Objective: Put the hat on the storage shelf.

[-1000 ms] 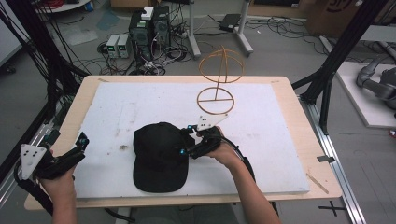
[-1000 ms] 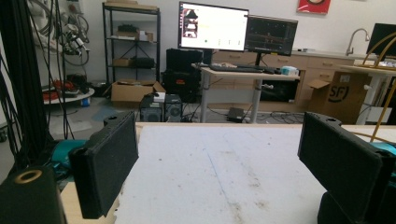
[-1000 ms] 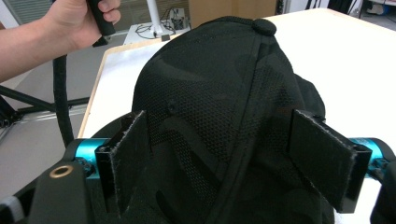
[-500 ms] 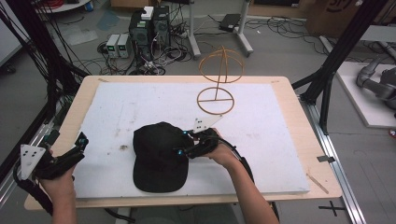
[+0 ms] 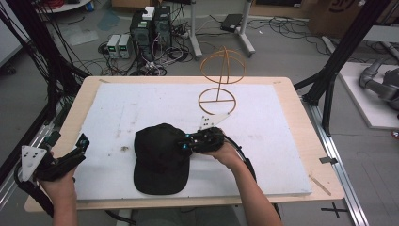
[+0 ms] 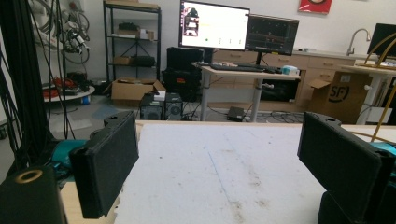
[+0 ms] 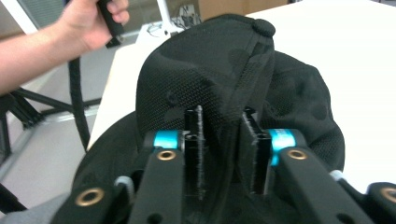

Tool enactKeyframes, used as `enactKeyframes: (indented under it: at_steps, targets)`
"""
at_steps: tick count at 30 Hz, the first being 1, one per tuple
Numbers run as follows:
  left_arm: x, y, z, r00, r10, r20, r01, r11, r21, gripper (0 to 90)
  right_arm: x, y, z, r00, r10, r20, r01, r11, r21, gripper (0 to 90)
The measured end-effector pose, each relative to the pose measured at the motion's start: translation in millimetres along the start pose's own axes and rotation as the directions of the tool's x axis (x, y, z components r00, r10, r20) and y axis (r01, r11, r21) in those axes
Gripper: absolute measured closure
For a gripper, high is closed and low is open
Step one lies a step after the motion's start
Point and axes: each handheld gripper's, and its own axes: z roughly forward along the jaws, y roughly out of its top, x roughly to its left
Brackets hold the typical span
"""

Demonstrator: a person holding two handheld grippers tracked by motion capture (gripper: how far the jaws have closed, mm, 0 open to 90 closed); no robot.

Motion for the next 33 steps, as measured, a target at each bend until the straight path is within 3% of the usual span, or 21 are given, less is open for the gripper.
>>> enactKeyframes:
  at_steps: [7,8,15,33]
  targets:
    - [0.2,-0.1,-0.3,1.0000,-0.002,-0.002,0.002,1.0000,-0.001,12.6,4.3,0.7,-1.1,0.9987,-0.036,0.036,0.036,0.999,-0.009,84.2]
    - [0.6,0.0,-0.4,1.0000,-0.002,-0.001,0.002,1.0000,-0.002,12.7,5.8,2.0,-0.7,0.9971,-0.057,0.050,0.058,0.998,-0.014,84.9]
    - [1.6,-0.5,-0.8,1.0000,-0.006,-0.003,0.006,1.0000,-0.002,12.7,8.5,4.8,-0.7,0.9971,-0.044,0.061,0.046,0.998,-0.034,85.2]
    - [2.0,-0.7,-1.3,0.9999,-0.009,-0.007,0.009,1.0000,-0.002,12.8,13.7,20.1,-17.5,0.9922,-0.067,0.106,0.081,0.988,-0.135,86.6]
